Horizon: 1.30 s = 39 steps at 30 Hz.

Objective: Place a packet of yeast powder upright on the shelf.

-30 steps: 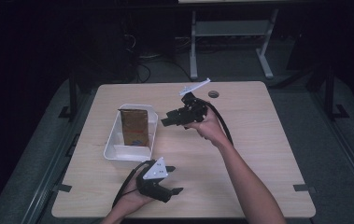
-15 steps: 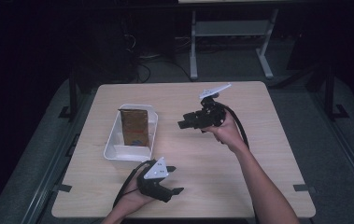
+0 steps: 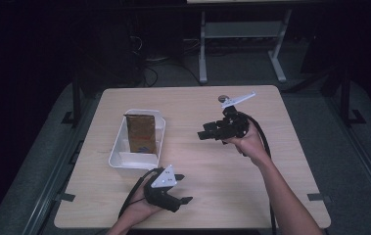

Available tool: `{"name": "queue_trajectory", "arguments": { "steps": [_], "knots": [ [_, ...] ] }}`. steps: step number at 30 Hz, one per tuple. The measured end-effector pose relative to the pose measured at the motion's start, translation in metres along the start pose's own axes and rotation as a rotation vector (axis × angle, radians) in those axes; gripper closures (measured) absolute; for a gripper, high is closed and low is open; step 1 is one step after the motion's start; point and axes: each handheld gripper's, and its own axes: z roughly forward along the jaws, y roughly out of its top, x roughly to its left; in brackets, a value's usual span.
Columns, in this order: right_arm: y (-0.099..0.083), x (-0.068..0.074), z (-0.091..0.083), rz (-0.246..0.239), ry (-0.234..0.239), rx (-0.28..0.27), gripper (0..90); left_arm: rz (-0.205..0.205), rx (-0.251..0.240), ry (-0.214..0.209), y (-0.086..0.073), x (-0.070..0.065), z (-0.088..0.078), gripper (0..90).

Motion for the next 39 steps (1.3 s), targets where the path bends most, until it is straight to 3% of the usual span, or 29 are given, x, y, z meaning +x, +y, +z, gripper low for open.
{"name": "queue_trajectory", "arguments": {
  "steps": [14,39],
  "knots": [
    [-0.03,-0.005,-0.025,0.039,-0.011,-0.022,41.2,-0.002,-0.001,0.001,-0.001,0.002,-0.001,24.4],
    [-0.08,-0.006,-0.061,0.091,-0.057,-0.011,39.1,-0.013,-0.005,0.006,-0.001,0.002,-0.001,23.7]
  ]
}}
